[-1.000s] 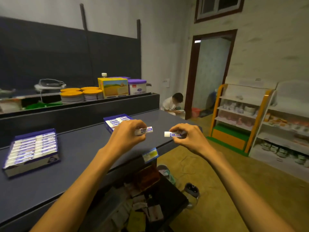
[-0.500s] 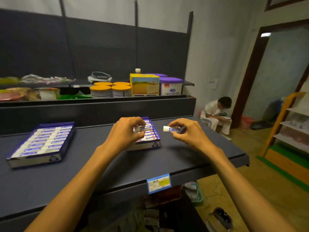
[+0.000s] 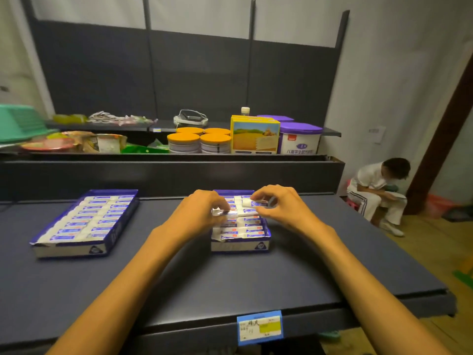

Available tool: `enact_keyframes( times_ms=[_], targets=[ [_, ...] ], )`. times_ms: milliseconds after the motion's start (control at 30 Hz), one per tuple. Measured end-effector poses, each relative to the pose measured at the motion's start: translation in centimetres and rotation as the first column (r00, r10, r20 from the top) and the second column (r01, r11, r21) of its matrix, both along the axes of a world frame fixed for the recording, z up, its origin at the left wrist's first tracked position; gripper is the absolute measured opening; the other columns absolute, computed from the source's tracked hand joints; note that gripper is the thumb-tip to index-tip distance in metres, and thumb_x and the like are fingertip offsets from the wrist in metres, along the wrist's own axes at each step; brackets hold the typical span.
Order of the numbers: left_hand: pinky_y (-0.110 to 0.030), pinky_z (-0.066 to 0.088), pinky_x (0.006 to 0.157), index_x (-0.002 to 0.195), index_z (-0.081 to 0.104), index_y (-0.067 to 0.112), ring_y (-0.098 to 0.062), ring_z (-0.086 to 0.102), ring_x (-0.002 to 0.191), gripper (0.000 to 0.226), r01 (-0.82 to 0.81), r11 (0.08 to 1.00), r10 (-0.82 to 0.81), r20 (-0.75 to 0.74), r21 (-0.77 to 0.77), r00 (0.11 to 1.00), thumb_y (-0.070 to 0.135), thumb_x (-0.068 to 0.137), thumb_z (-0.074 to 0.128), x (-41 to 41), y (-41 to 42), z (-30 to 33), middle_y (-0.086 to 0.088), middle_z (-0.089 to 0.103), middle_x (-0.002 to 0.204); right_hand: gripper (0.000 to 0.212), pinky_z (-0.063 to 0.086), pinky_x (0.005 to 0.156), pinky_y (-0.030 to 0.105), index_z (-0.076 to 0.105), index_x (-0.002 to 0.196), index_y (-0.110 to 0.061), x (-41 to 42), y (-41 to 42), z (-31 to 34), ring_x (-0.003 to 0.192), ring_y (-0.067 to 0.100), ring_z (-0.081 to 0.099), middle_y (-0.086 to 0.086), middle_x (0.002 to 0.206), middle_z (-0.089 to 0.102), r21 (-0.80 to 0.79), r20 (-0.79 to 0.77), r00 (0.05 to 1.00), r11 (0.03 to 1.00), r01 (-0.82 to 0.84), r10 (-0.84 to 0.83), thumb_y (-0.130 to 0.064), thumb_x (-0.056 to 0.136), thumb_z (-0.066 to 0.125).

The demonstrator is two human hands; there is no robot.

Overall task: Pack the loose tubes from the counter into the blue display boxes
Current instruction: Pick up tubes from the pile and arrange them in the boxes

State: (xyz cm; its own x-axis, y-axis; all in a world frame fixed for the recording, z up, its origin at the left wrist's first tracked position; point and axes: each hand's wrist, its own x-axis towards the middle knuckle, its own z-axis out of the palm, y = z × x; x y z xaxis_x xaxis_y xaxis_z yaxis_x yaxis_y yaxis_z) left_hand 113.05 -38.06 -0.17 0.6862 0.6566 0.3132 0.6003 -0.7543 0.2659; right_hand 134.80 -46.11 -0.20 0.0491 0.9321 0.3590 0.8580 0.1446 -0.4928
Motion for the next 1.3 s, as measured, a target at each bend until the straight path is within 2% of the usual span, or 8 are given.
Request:
enact_keyframes(
  times_ms=[267,433,600,667,800,1000,1300],
  targets=[
    [-0.035,0.052,0.09,0.116,0.069,0.027,-0.016,0.054,0.114,0.028,-0.079,0.995,0.089,-0.178,0.064,0.98,0.035,0.089,0.065,1.1,-0.2,-0.1,0.004,0.059,0.127,0.03,0.051,0.078,0.021,0.064,0.114,-0.025,0.6,0.5,-0.2,0.104,0.009,0.056,-0.003,0.121,0.061,-0.079,0.019,0.997,0.994,-0.073,0.075,-0.028,0.085,0.072],
    [-0.031,0.051,0.089,0.121,0.067,0.027,-0.015,0.053,0.116,0.031,-0.092,0.991,0.111,-0.219,0.097,0.969,0.035,0.091,0.062,1.6,-0.3,-0.1,0.003,0.057,0.131,0.031,0.048,0.075,0.018,0.064,0.114,-0.027,0.6,0.8,-0.7,0.101,0.008,0.055,-0.004,0.121,0.06,-0.088,0.034,0.996,0.993,-0.079,0.082,-0.031,0.085,0.072],
    [-0.032,0.051,0.086,0.121,0.066,0.028,-0.016,0.052,0.116,0.031,-0.077,0.989,0.107,-0.256,0.125,0.961,0.036,0.092,0.061,1.5,-0.2,-0.3,0.003,0.056,0.131,0.031,0.045,0.074,0.018,0.065,0.116,-0.027,0.5,1.0,-0.5,0.102,0.008,0.054,-0.004,0.12,0.061,-0.088,0.083,0.994,0.994,-0.066,0.073,-0.032,0.086,0.072],
    [-0.031,0.051,0.085,0.122,0.066,0.027,-0.015,0.051,0.117,0.031,-0.065,0.989,0.099,-0.266,0.132,0.959,0.036,0.092,0.06,1.4,-0.1,-0.4,0.003,0.056,0.132,0.031,0.048,0.078,0.021,0.065,0.116,-0.027,0.2,1.2,-0.4,0.103,0.01,0.055,-0.002,0.12,0.061,-0.093,0.116,0.991,0.994,-0.053,0.063,-0.032,0.086,0.071],
    [-0.031,0.05,0.089,0.124,0.064,0.027,-0.013,0.049,0.119,0.034,-0.062,0.993,0.084,-0.234,0.099,0.969,0.037,0.091,0.062,1.4,0.2,-0.5,0.005,0.056,0.133,0.032,0.052,0.085,0.029,0.065,0.119,-0.026,-0.3,1.1,-0.3,0.109,0.015,0.056,-0.001,0.124,0.06,-0.135,0.172,0.983,0.99,-0.047,0.07,-0.033,0.088,0.069],
    [-0.034,0.053,0.087,0.12,0.067,0.026,-0.013,0.056,0.113,0.037,-0.065,0.997,0.071,-0.128,0.052,0.989,0.038,0.085,0.069,0.9,0.6,-0.5,0.005,0.061,0.129,0.031,0.048,0.086,0.029,0.067,0.115,-0.028,-0.4,1.3,-0.2,0.112,0.012,0.051,-0.003,0.126,0.058,-0.17,0.245,0.967,0.985,-0.03,0.072,-0.035,0.086,0.071],
    [-0.036,0.054,0.087,0.113,0.071,0.026,-0.013,0.058,0.111,0.029,-0.049,0.999,0.051,-0.117,0.015,0.992,0.034,0.085,0.07,0.9,1.0,-0.6,0.005,0.063,0.125,0.03,0.049,0.083,0.026,0.068,0.117,-0.026,-1.3,1.4,0.2,0.113,0.013,0.053,-0.003,0.128,0.058,-0.203,0.241,0.966,0.978,-0.042,0.091,-0.036,0.089,0.066]
  ],
)
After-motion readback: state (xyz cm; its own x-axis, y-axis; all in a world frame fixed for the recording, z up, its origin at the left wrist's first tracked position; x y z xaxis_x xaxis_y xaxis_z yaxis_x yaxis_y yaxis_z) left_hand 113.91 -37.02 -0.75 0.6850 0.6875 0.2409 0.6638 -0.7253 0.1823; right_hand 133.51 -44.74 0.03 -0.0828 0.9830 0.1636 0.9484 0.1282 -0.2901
